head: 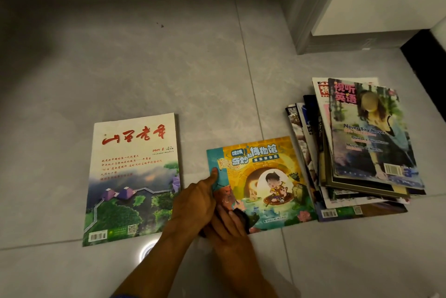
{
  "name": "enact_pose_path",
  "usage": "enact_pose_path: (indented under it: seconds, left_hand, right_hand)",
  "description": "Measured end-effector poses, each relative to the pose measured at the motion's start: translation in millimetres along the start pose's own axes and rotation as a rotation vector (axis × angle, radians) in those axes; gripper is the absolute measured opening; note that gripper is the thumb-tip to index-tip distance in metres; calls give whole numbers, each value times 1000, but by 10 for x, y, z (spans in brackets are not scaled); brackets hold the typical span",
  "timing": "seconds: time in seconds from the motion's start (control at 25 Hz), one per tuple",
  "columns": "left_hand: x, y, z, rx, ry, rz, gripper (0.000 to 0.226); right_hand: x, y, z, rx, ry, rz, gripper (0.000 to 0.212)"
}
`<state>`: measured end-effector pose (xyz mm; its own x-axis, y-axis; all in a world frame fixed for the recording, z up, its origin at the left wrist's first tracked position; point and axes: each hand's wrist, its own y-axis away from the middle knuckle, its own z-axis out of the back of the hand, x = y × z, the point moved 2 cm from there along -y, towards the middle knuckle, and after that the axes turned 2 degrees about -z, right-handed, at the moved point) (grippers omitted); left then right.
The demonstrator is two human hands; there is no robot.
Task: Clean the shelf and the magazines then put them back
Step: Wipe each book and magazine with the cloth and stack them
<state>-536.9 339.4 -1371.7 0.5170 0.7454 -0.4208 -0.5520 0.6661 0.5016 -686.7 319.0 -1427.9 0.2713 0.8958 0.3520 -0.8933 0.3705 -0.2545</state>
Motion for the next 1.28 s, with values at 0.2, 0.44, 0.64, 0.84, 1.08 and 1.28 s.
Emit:
enact_pose_path:
  seconds: [0.2,0.44,0.64,0.84,1.08,1.28]
  left_hand:
    - [-39,-3,-19,-22,94,10,45]
    - [-20,54,-26,191,-61,-26,94]
    - [-21,74,-63,199,-118,-74,122]
    - [-84,120,-126,45,-69,-5,123]
    - [-44,137,-139,100,-67,1,132]
    - [-124,100,-93,68,-235,-74,108]
  right_hand:
    - [-972,177,525,-1,177,-282,71]
    - [-169,-9,-3,64,60,-91,43]
    - [-1074,-123,488,78,30,-272,51]
    - [-327,-660,170,146,44,-387,73]
    - [-1146,-1075,436,153,49,-319,81]
    - [-492,-1231,75,171,-50,-191,69]
